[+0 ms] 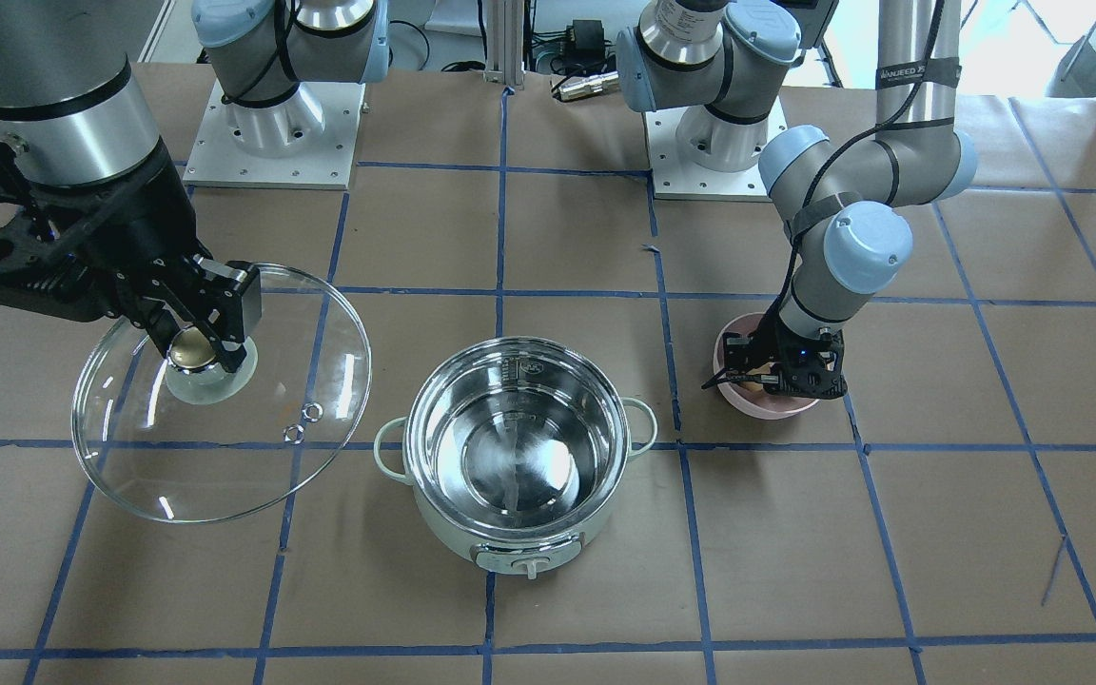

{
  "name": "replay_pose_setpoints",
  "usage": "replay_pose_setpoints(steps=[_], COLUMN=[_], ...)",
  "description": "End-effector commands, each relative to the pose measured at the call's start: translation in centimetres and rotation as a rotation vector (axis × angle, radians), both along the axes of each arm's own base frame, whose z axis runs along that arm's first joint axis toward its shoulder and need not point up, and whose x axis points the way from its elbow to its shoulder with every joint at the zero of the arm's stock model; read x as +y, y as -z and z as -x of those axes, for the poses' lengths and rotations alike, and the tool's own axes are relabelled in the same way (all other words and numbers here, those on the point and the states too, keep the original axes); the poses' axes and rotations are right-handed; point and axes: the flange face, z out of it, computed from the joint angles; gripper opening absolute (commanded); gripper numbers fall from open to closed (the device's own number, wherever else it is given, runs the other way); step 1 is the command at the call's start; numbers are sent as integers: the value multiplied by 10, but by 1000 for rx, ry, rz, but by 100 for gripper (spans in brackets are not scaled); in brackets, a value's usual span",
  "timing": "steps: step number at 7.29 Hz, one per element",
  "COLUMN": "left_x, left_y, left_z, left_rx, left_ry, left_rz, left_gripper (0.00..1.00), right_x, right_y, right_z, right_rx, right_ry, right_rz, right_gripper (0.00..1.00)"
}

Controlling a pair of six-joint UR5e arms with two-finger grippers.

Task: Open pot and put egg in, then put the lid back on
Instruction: 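Lower the left gripper into the pink bowl and grasp the brown egg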

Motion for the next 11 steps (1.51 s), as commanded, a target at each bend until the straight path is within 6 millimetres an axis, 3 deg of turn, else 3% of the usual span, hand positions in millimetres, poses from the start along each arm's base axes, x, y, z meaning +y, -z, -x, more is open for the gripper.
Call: replay_pose_setpoints(steps=[1, 3, 6, 7, 10, 11], left_x=[-1, -1, -5, -11, -13, -10], left_y=[-1, -1, -16, -34, -126, -146], left_z=[0, 0, 0, 5, 22, 37], left_rx=[1, 1, -10, -15, -1, -3], left_ry=[-1, -1, -8, -7, 1, 19], left_rz=[2, 3, 28, 51, 9, 16], left_gripper=[14, 8, 8, 8, 8, 8], right_x=[1, 1, 2, 2, 2, 2], right_y=[1, 5, 6, 6, 8, 7], right_z=[-2, -3, -4, -4, -5, -5], right_rx=[-2, -1, -6, -6, -7, -8], right_ry=[-3, -5, -6, -6, -1, 0], right_rz=[-2, -8, -8, -8, -8, -5], right_gripper=[53, 53, 54, 54, 55, 55])
